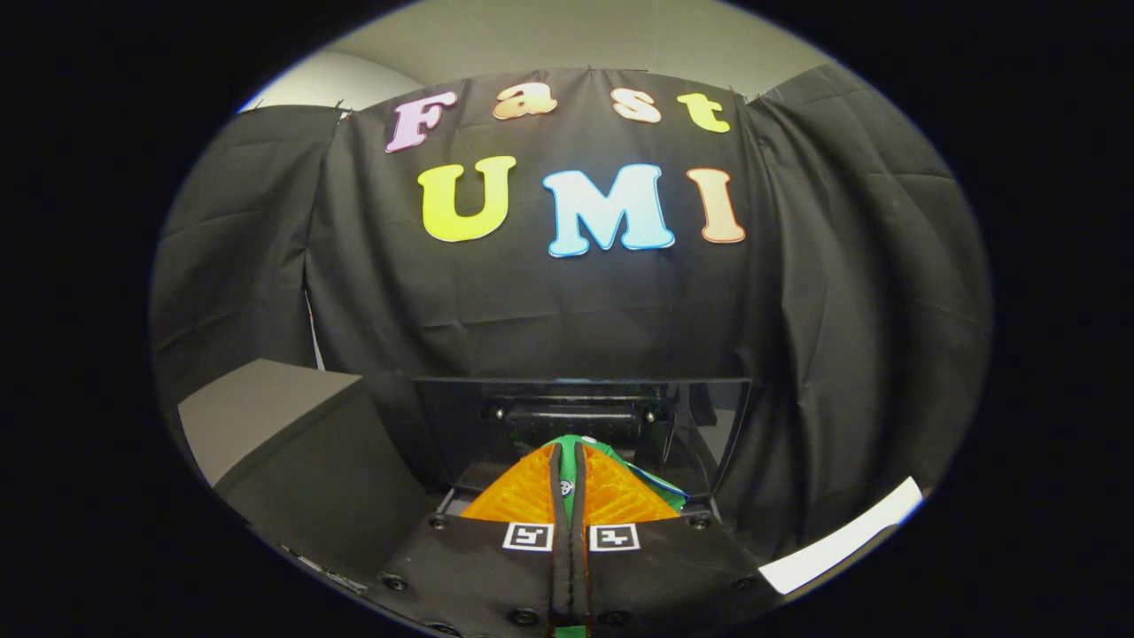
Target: Put the clothes into the washing machine and then close the washing machine lid.
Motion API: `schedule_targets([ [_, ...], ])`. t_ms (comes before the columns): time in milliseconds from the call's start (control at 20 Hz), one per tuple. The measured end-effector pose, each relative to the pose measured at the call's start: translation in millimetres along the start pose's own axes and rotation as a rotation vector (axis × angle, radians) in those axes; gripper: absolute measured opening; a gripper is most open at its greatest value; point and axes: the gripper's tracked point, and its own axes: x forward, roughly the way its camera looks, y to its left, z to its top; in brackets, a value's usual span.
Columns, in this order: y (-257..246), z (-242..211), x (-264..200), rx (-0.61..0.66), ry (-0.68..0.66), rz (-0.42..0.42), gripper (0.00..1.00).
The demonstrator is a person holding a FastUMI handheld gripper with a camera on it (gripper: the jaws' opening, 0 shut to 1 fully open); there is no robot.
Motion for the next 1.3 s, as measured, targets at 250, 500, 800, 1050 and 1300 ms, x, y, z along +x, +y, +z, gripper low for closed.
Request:
schedule_targets([
  [250,-0.5,-53.5,18.8,-0.026,0.081,-0.013,0.01],
  [500,-1.7,-104.6,38.2,-0.018,0.162,-0.026,0.01],
  [800,-1.6,-149.8,49.7,-0.002,0.234,-0.030,0.01],
  [1050,4.3,-185.6,63.0,0.005,0.286,-0.039,0.01],
  [1300,3.9,-211.1,70.9,0.035,0.320,-0.058,0.01],
])
